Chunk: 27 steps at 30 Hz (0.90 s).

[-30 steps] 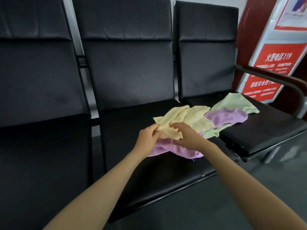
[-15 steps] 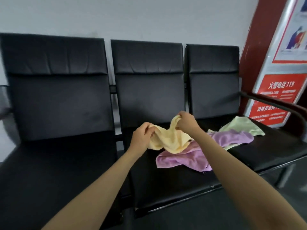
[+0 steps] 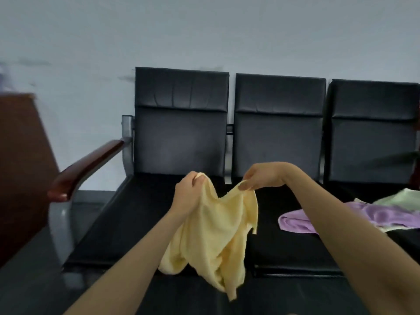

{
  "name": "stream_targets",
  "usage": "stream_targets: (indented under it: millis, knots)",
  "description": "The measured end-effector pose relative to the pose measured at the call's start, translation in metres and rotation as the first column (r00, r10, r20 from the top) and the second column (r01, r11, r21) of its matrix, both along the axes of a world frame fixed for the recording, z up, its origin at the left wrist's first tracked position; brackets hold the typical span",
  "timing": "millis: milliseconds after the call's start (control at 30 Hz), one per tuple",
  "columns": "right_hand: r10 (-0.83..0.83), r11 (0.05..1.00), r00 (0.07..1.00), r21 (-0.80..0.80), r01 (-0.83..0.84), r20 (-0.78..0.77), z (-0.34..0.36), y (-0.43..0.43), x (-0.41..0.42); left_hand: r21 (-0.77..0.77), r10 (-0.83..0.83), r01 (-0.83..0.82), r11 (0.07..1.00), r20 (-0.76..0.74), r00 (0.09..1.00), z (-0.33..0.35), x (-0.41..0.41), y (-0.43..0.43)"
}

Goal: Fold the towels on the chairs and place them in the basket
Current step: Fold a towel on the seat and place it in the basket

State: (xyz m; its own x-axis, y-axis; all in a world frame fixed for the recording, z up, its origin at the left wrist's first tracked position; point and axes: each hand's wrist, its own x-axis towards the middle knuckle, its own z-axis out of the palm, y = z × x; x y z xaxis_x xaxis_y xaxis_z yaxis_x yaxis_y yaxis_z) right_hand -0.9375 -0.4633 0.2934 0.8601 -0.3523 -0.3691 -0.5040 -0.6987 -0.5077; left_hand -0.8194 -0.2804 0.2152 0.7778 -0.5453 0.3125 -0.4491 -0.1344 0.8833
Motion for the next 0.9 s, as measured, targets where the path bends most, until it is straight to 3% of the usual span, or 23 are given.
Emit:
stream_targets:
  millis: [33,67,133,167,233,300,367,433,500,567,600,700,833,900]
  knots:
    - [-0.040,0.995,0.999,0.092,0.040,-0.008,-0.008,0.001,0.012,0.018,0.026,-0.026,0.999,-0.033,0.999,-0.012,0.008,0.007]
    - [-0.069,0.995,0.997,0.075,0.070,-0.016,-0.015,0.002,0.027,0.027,0.046,-0.044,0.999,-0.066,0.997,-0.023,0.015,0.013]
    - [-0.106,0.967,0.992,-0.227,0.120,0.072,-0.027,0.002,0.063,-0.015,0.070,-0.073,0.997,-0.164,0.984,-0.038,0.029,0.020]
    - [-0.111,0.917,0.967,-0.352,0.189,0.230,-0.033,0.003,0.084,-0.043,0.089,-0.101,0.994,-0.225,0.970,-0.043,0.035,0.022]
    - [-0.075,0.931,0.800,-0.246,0.271,0.595,-0.039,0.019,0.122,-0.097,0.168,-0.210,0.973,-0.328,0.930,-0.054,0.049,0.024]
    - [0.058,0.985,0.741,-0.160,0.067,0.669,-0.047,0.042,0.146,-0.131,0.253,-0.338,0.932,-0.430,0.866,-0.066,0.061,0.028]
    - [0.175,0.981,0.806,-0.174,-0.091,0.566,-0.073,0.057,0.157,-0.057,0.320,-0.392,0.918,-0.476,0.819,-0.084,0.070,0.035]
    - [0.177,0.974,0.891,-0.204,-0.097,0.419,-0.116,0.059,0.152,0.132,0.376,-0.353,0.926,-0.406,0.833,-0.109,0.075,0.044]
    - [0.153,0.965,0.964,-0.244,-0.097,0.218,-0.161,0.057,0.136,0.435,0.384,-0.295,0.851,-0.132,0.914,-0.138,0.080,0.050]
    - [0.113,0.966,0.993,-0.237,-0.102,0.033,-0.199,0.058,0.118,0.690,0.203,-0.264,0.674,0.170,0.964,-0.157,0.078,0.052]
    - [0.108,0.968,0.994,-0.227,-0.106,-0.004,-0.216,0.060,0.109,0.748,0.071,-0.219,0.626,0.225,0.972,-0.163,0.078,0.051]
    - [0.096,0.974,0.992,-0.214,-0.077,0.079,-0.239,0.061,0.093,0.788,-0.143,-0.094,0.609,0.225,0.964,-0.165,0.072,0.047]
    - [-0.046,0.998,0.960,0.042,0.036,0.275,-0.229,0.052,0.084,0.799,-0.107,-0.245,0.549,0.357,0.928,-0.155,0.073,0.042]
    - [-0.154,0.986,0.911,0.007,0.164,0.383,-0.226,0.044,0.081,0.869,-0.108,-0.209,0.448,0.284,0.953,-0.150,0.074,0.042]
